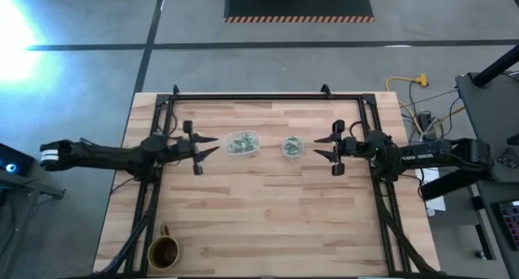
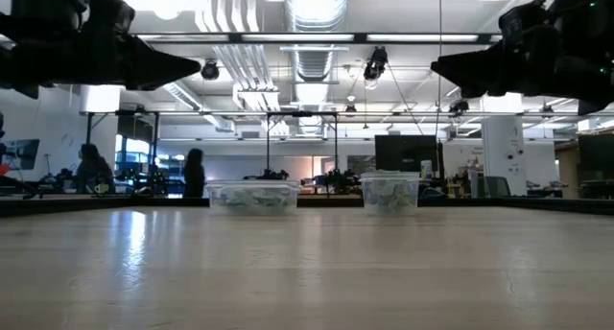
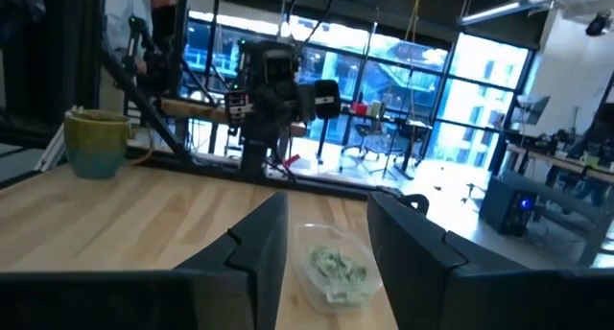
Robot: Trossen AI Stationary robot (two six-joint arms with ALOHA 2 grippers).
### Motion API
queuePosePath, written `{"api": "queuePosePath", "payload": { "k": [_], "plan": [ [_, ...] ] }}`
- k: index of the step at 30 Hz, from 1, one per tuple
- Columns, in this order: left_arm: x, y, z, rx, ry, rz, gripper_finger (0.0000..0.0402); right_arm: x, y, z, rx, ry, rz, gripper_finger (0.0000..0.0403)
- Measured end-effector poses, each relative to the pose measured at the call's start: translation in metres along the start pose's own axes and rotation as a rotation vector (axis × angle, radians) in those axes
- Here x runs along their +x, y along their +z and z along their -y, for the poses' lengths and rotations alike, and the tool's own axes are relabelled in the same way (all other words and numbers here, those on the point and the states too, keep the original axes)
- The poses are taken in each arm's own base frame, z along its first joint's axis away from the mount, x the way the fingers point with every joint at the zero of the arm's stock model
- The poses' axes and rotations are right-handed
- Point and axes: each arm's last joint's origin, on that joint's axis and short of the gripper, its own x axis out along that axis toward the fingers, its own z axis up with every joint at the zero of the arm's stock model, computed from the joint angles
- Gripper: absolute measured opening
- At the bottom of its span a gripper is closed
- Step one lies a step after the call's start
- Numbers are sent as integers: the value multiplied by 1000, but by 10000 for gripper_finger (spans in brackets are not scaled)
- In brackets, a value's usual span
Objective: Pick and place Stevia / Truvia into bins
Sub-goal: Return to Home Position
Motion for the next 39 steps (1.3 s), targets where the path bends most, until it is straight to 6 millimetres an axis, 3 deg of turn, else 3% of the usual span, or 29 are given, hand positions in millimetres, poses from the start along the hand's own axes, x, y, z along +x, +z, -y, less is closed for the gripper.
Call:
{"api": "queuePosePath", "payload": {
  "k": [8,23,39],
  "plan": [
    [-16,-4,0,4,17,65,107,-3,6,0,-1,2,25,133],
    [-24,-3,-1,-1,16,65,107,-4,13,-15,25,110,72,128],
    [-40,1,-2,-8,-16,93,107,-25,26,-17,20,105,93,128]
  ]
}}
